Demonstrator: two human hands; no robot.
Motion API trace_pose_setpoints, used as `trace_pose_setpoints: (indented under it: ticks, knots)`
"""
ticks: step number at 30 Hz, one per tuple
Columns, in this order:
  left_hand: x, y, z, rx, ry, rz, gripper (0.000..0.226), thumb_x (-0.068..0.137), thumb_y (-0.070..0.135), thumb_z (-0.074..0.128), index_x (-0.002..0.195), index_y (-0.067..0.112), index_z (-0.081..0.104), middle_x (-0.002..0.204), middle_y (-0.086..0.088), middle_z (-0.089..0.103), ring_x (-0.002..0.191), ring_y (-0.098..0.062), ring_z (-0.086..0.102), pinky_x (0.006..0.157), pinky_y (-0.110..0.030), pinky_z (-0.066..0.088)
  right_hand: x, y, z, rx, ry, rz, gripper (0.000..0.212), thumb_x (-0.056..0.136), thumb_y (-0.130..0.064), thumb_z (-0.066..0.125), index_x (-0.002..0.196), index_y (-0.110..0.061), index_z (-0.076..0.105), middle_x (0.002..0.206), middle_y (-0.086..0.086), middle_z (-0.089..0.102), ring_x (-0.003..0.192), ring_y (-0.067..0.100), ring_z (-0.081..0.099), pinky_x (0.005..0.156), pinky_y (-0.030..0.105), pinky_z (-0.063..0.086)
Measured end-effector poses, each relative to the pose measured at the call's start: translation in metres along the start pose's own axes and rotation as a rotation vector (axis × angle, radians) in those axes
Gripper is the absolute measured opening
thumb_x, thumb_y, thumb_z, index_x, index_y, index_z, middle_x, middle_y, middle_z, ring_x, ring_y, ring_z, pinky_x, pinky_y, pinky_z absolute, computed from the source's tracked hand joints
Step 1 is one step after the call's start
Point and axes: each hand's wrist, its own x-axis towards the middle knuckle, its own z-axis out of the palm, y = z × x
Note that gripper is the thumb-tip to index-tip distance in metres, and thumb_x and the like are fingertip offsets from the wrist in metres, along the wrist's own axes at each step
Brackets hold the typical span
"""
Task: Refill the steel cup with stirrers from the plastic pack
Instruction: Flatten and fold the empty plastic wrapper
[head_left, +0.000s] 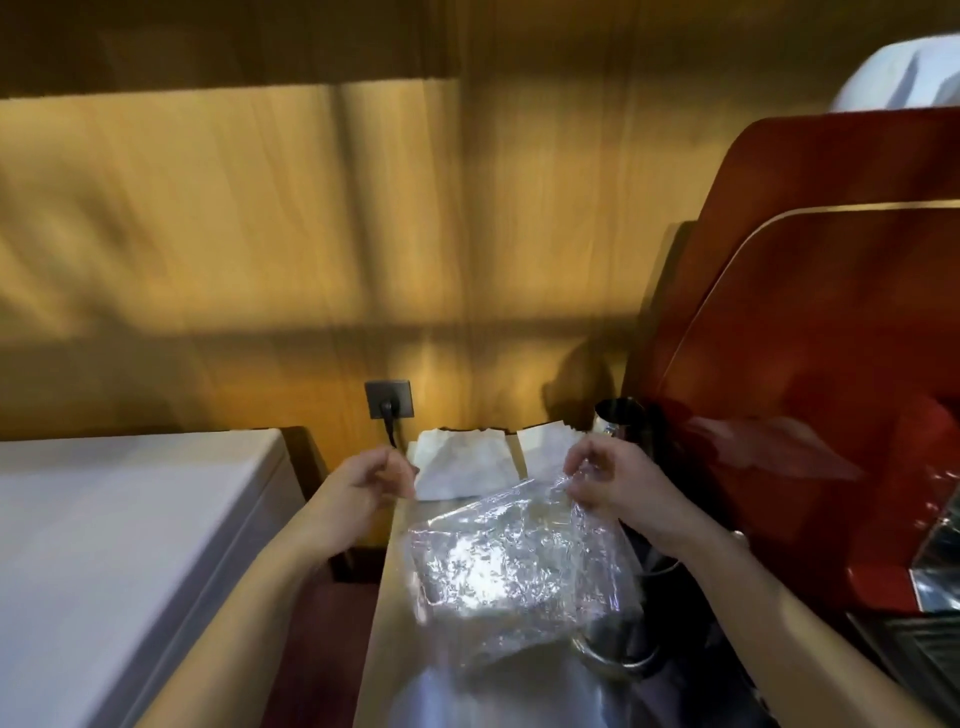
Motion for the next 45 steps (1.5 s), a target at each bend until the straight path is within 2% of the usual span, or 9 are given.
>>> trace_pose_setpoints:
  ticks: [2, 5, 11, 15, 23, 27, 33, 39, 45]
  knots:
    - [0.001, 0.008, 0.006, -0.007, 0.035, -0.009, 0.019, 0.087, 0.008, 0.061, 0.089, 0.027, 0.059, 0.103, 0.001, 0.064, 0.099, -0.017, 0.06, 0.078, -0.021, 0.045, 0.0, -0.006, 0.004, -0.025, -0.091, -0.024, 0.024, 0.077, 0.005, 0.065, 0.081, -0.017, 0.058, 0.082, 0.001, 0.054, 0.072, 0.016, 0.052, 0.066, 0.033, 0.048]
    - [-0.003, 0.016, 0.026, 0.022, -0.27, -0.1, 0.056, 0.065, 0.045, 0.077, 0.114, 0.043, 0.049, 0.114, 0.01, 0.062, 0.107, -0.004, 0.058, 0.088, -0.022, 0.046, 0.001, -0.016, 0.013, 0.032, -0.241, -0.032, 0.031, 0.077, 0.009, 0.062, 0.09, -0.019, 0.058, 0.073, 0.0, 0.055, 0.068, 0.012, 0.054, 0.065, 0.028, 0.049]
    - [-0.01, 0.016, 0.065, -0.017, -0.301, -0.113, 0.012, 0.079, 0.01, 0.071, 0.071, 0.012, 0.062, 0.065, 0.008, 0.062, 0.063, -0.006, 0.057, 0.063, -0.021, 0.046, 0.006, -0.022, 0.02, -0.003, -0.265, 0.007, 0.043, 0.069, -0.012, 0.074, 0.099, -0.039, 0.058, 0.082, 0.003, 0.059, 0.079, 0.019, 0.058, 0.076, 0.035, 0.051]
    - [-0.013, 0.013, 0.06, -0.228, -0.117, -0.172, 0.023, 0.08, 0.01, 0.069, 0.082, -0.008, 0.056, 0.08, -0.014, 0.056, 0.074, -0.025, 0.053, 0.071, -0.034, 0.042, -0.001, -0.009, 0.012, -0.027, -0.204, 0.154, 0.064, 0.062, -0.022, 0.08, 0.11, -0.05, 0.049, 0.096, 0.001, 0.07, 0.088, 0.017, 0.069, 0.083, 0.041, 0.056]
    - [-0.011, 0.0, 0.052, -0.503, 0.158, -0.184, 0.037, 0.073, 0.012, 0.072, 0.099, -0.011, 0.058, 0.102, -0.023, 0.06, 0.09, -0.036, 0.057, 0.093, -0.049, 0.043, 0.002, 0.0, 0.035, 0.291, 0.122, 0.291, 0.066, 0.067, -0.009, 0.077, 0.124, -0.019, 0.045, 0.095, 0.013, 0.065, 0.079, 0.024, 0.064, 0.061, 0.033, 0.05]
    - [-0.008, -0.015, 0.046, -0.48, 0.248, -0.187, 0.022, 0.078, 0.012, 0.069, 0.067, 0.003, 0.052, 0.058, -0.007, 0.036, 0.052, -0.013, 0.034, 0.064, -0.025, 0.037, 0.012, 0.007, 0.054, 0.18, 0.26, 0.319, 0.046, 0.078, -0.007, 0.069, 0.117, -0.018, 0.047, 0.082, 0.01, 0.062, 0.071, 0.022, 0.059, 0.057, 0.029, 0.044]
    - [-0.004, -0.053, 0.033, -0.419, 0.336, -0.297, 0.015, 0.082, 0.007, 0.067, 0.077, 0.007, 0.053, 0.054, -0.002, 0.053, 0.042, -0.013, 0.039, 0.037, -0.023, 0.033, 0.023, 0.026, 0.095, -0.059, 0.329, 0.232, 0.035, 0.085, -0.004, 0.059, 0.11, -0.021, 0.043, 0.075, -0.004, 0.057, 0.066, 0.008, 0.054, 0.054, 0.018, 0.041]
    - [-0.016, -0.106, 0.039, -0.085, 0.322, -0.545, 0.022, 0.081, 0.012, 0.068, 0.094, 0.016, 0.05, 0.079, -0.003, 0.065, 0.06, -0.015, 0.063, 0.046, -0.027, 0.048, 0.022, 0.068, 0.133, -0.281, 0.28, 0.352, 0.02, 0.087, -0.008, 0.051, 0.098, -0.019, 0.038, 0.065, -0.004, 0.052, 0.063, 0.019, 0.055, 0.06, 0.031, 0.045]
    - [-0.013, -0.13, 0.056, 0.213, 0.226, -0.551, 0.034, 0.078, 0.009, 0.062, 0.103, 0.017, 0.04, 0.092, -0.006, 0.062, 0.085, -0.026, 0.062, 0.078, -0.047, 0.054, 0.037, 0.102, 0.136, -0.372, 0.276, 0.527, 0.018, 0.086, -0.007, 0.048, 0.103, -0.01, 0.043, 0.1, 0.015, 0.065, 0.087, 0.033, 0.059, 0.067, 0.031, 0.04]
